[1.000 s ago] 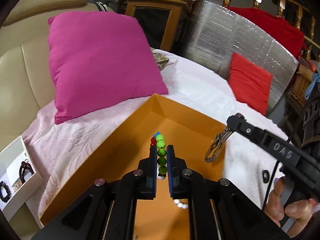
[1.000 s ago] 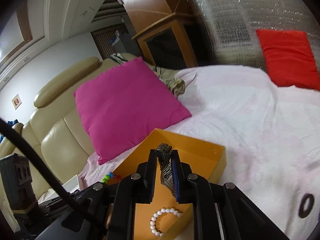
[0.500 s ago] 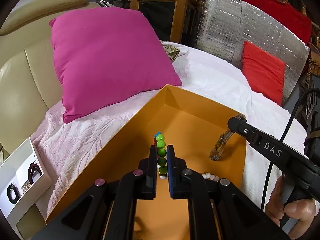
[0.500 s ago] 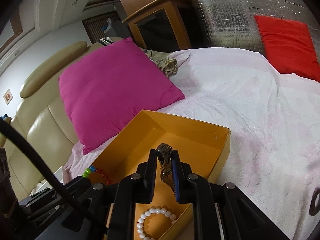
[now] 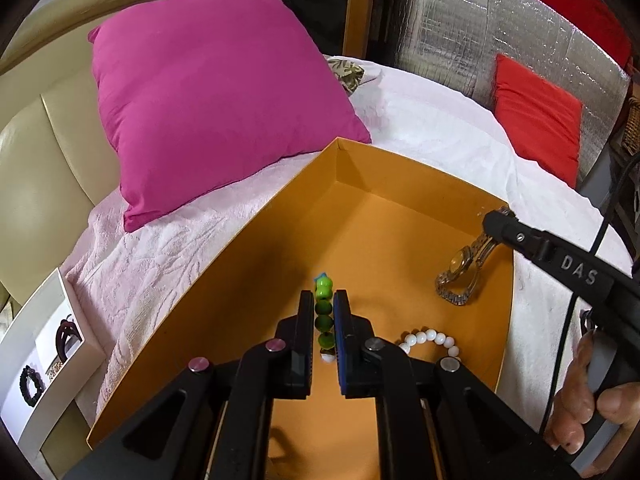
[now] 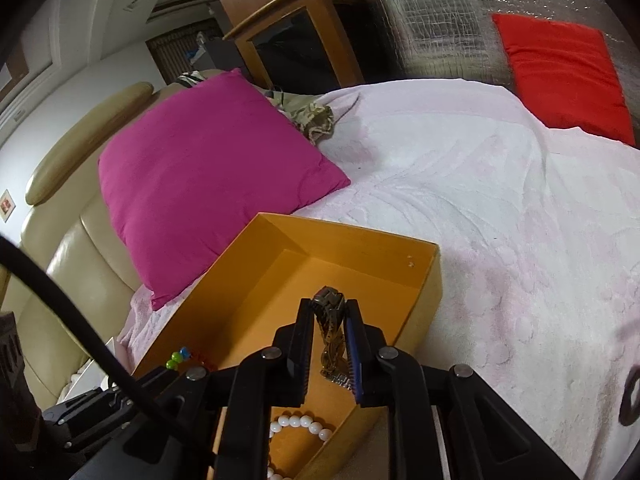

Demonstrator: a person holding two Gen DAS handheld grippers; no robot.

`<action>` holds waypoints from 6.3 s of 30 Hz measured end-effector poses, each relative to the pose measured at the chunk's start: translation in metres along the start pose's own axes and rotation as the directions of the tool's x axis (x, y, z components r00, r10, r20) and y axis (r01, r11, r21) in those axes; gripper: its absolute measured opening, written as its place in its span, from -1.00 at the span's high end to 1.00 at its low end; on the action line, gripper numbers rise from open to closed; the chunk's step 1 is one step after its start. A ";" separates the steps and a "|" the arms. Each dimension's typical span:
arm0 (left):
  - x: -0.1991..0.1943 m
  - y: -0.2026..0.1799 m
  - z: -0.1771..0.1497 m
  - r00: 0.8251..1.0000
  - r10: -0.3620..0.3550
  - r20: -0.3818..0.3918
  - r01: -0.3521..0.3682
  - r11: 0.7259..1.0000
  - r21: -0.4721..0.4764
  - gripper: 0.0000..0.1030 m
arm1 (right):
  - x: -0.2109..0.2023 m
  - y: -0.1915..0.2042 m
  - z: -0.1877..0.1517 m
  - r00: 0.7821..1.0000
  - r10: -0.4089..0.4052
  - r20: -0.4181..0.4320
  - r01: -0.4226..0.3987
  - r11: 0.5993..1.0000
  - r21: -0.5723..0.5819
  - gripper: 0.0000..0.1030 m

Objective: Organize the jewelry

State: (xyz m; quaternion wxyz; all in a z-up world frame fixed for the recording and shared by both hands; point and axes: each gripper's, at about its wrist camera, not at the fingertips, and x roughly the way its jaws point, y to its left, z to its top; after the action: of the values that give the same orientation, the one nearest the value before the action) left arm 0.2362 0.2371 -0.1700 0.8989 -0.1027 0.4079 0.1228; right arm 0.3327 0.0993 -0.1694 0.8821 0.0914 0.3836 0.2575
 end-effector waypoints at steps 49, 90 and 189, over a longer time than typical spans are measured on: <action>-0.044 -0.221 -0.043 0.967 -0.209 0.146 0.133 0.901 0.414 -0.09 | -0.286 -0.296 -0.109 0.940 -0.317 0.123 0.232 0.863 0.449 0.36; -0.018 -0.358 -0.099 0.879 -0.453 -0.148 0.456 0.709 0.538 -0.09 | -0.328 -0.396 -0.140 0.815 -0.571 -0.100 0.537 0.679 0.500 0.80; 0.004 -0.249 -0.071 0.953 -0.251 -0.167 0.301 0.837 0.457 0.79 | -0.207 -0.287 -0.119 0.959 -0.235 -0.159 0.281 0.867 0.412 0.79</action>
State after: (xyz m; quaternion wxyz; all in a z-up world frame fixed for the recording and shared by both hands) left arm 0.2641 -0.0190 -0.1981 0.8828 0.0582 0.4510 -0.1177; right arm 0.2384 -0.2576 -0.2238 0.8454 0.2185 0.4848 0.0506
